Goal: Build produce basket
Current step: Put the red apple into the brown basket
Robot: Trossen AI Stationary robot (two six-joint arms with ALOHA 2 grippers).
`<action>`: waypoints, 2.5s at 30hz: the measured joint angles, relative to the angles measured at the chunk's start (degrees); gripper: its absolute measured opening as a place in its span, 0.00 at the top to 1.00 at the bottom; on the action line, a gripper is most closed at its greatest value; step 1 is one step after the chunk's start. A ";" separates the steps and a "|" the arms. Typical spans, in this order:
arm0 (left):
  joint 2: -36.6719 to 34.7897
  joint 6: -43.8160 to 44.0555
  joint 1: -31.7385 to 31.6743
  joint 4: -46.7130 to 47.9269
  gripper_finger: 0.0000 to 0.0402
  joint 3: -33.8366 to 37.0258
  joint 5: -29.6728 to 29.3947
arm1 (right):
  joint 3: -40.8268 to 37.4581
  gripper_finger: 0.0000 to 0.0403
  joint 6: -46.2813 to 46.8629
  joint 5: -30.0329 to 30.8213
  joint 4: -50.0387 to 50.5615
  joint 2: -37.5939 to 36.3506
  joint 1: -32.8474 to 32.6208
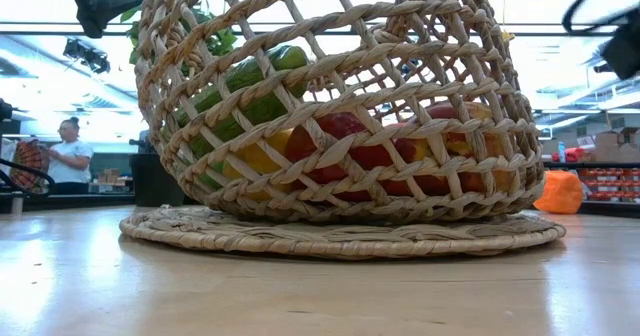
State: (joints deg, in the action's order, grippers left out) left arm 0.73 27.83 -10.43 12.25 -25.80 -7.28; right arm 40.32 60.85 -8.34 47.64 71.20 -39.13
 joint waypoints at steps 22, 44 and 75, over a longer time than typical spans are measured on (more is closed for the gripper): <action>0.00 0.00 0.00 0.00 0.03 0.00 0.01 | 22.48 0.07 7.69 1.09 -5.15 -2.32 13.79; 0.00 0.00 0.01 0.02 0.03 0.00 -0.01 | 23.38 0.07 14.06 -12.97 -48.75 -2.73 30.31; 0.00 -0.01 0.01 0.00 0.03 0.00 -0.01 | 23.38 0.07 -80.17 14.95 -71.99 -1.81 33.01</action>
State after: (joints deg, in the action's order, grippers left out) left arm 0.73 27.82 -10.42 12.25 -25.80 -7.28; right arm 63.70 -19.32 6.61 -24.34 69.38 -6.12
